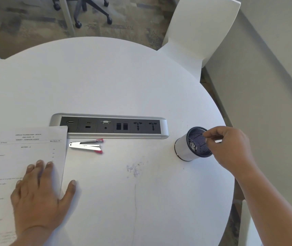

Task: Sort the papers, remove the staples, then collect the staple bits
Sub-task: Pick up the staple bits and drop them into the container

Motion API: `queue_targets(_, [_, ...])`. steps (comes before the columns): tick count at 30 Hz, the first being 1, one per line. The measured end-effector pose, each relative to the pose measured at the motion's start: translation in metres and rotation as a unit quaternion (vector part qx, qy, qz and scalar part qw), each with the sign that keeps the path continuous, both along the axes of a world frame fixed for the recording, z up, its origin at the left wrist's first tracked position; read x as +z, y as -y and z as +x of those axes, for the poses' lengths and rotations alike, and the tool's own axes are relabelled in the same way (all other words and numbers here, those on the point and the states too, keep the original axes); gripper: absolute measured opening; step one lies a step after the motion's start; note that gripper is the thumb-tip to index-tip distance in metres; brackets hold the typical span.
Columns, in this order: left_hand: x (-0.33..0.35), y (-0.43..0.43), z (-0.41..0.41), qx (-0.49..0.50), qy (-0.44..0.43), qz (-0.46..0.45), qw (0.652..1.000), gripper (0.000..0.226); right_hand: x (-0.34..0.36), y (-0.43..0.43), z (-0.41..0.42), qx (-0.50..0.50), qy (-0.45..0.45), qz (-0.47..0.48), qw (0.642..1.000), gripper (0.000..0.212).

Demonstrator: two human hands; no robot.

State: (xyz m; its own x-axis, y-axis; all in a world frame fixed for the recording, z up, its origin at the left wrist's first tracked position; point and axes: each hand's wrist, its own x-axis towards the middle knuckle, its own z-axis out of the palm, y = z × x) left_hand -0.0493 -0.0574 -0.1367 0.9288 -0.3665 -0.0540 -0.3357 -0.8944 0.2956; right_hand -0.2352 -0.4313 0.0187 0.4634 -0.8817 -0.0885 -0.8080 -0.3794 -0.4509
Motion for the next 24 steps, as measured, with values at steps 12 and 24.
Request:
queue_targets(12, [0.003,0.000,0.000,-0.004,-0.002,0.015,1.000,0.089,0.006,-0.027,0.004,0.006,0.096,0.011,0.995,0.013])
queue_targets(24, [0.004,0.002,0.000,-0.005,0.000,0.033,0.999,0.087,-0.085,-0.104,-0.024,0.091,-0.144,0.015,0.985,0.057])
